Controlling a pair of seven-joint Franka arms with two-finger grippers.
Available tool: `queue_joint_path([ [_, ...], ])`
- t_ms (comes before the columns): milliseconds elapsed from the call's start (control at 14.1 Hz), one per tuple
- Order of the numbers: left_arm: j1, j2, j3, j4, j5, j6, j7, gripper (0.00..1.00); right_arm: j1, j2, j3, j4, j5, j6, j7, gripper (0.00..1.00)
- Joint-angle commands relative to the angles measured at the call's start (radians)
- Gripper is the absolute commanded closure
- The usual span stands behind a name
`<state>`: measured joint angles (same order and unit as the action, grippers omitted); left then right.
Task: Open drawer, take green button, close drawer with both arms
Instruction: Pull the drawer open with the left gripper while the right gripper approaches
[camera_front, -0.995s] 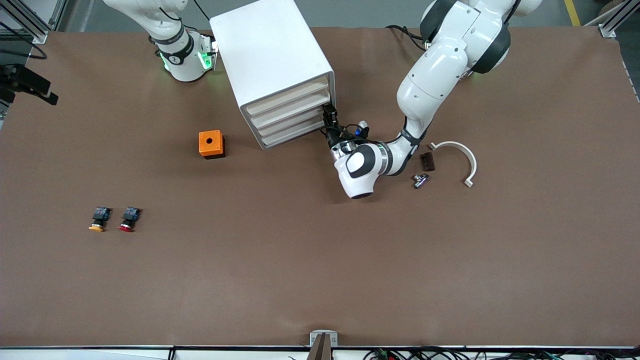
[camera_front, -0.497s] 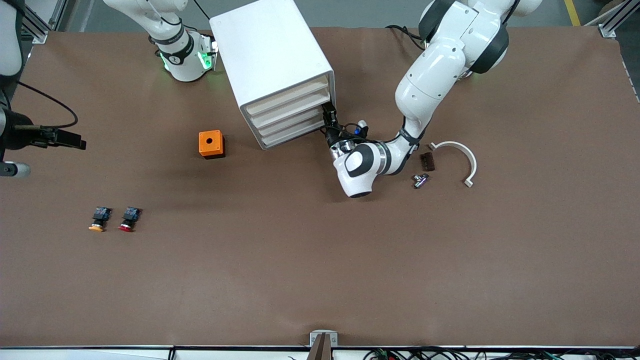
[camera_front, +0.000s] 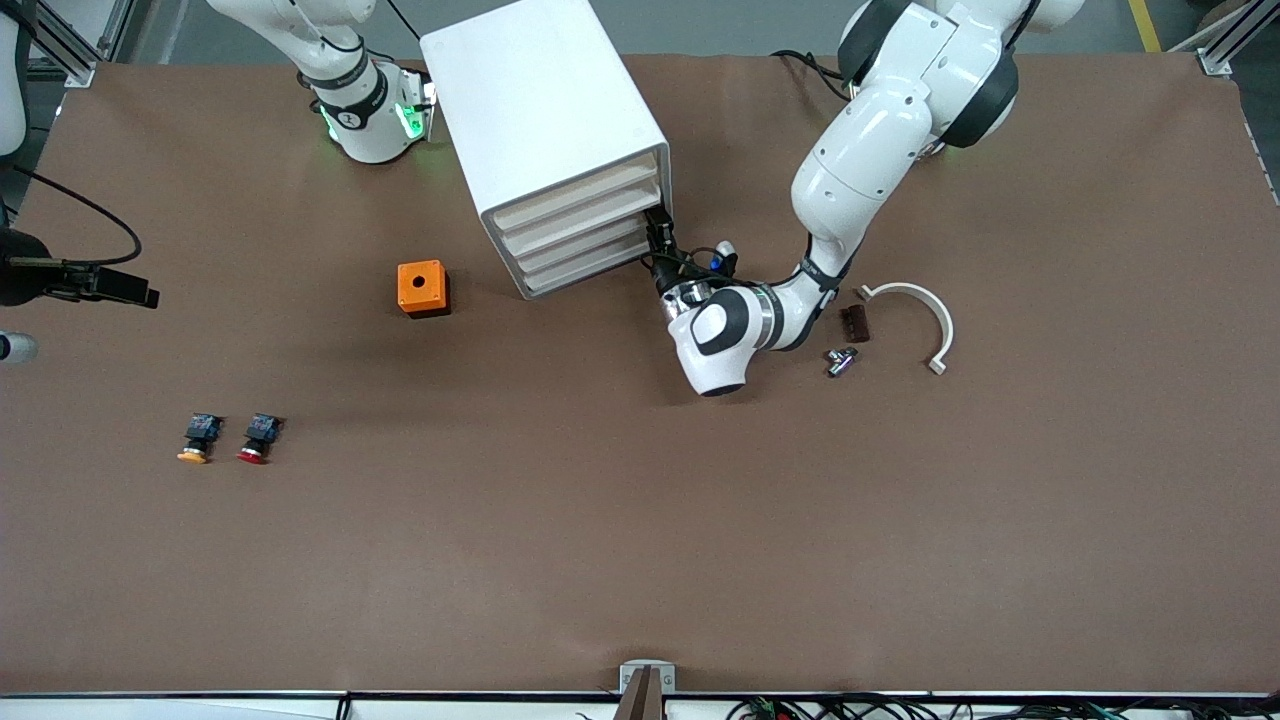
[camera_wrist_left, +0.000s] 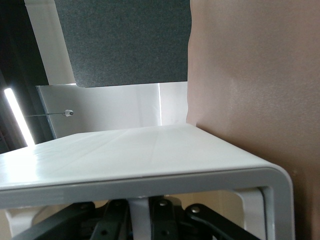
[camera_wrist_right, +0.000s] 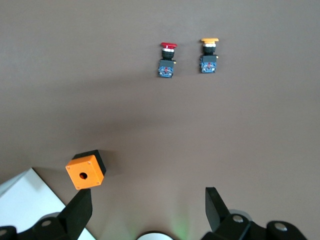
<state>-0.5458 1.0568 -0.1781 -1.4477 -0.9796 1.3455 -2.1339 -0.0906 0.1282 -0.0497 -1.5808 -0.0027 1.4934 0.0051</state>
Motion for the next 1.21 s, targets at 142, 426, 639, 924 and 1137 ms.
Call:
queue_joint_path([
  [142,0.09,-0.011,0.011,0.032,-0.011,-0.043,-0.005,0.91,0.038,-0.015,0.013,-0.001,0.01,-0.016,0.261,0.0],
  [426,0.098,-0.011,0.012,0.041,-0.01,-0.04,-0.003,0.78,0.071,-0.018,0.013,-0.002,0.041,-0.019,0.374,0.0],
  [639,0.099,-0.011,0.014,0.047,-0.011,-0.039,-0.005,0.76,0.103,-0.018,0.013,-0.002,0.055,-0.018,0.447,0.0],
  [924,0.11,-0.011,0.035,0.067,-0.013,-0.032,-0.005,0.76,0.218,-0.016,0.013,-0.004,0.058,0.016,0.68,0.0],
  [1137,0.136,-0.011,0.035,0.073,-0.014,-0.011,-0.005,0.8,0.34,-0.002,0.013,-0.01,0.058,0.083,0.833,0.0],
])
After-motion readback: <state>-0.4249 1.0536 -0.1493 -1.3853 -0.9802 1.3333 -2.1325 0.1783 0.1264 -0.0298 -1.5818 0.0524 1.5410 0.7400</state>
